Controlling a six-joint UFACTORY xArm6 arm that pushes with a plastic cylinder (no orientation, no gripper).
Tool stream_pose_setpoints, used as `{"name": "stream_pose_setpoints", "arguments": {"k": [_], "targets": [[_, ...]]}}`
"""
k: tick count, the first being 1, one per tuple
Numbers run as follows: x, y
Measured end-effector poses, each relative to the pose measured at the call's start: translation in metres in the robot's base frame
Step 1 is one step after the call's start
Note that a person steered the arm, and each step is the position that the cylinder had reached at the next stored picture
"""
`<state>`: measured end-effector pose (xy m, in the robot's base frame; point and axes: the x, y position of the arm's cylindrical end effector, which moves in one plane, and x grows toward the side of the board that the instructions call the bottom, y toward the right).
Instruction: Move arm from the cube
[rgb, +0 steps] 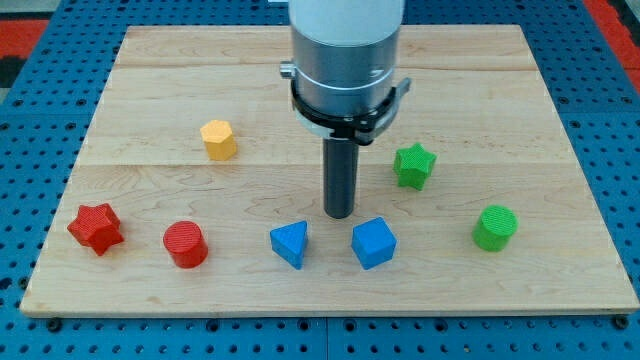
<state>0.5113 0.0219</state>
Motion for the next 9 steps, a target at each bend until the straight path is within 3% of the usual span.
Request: {"name": "stream_pose_setpoints", "arguments": {"k": [3,6,9], "targets": [[0.018,0.036],[-0.018,0.033],[-0.026,0.033]]}}
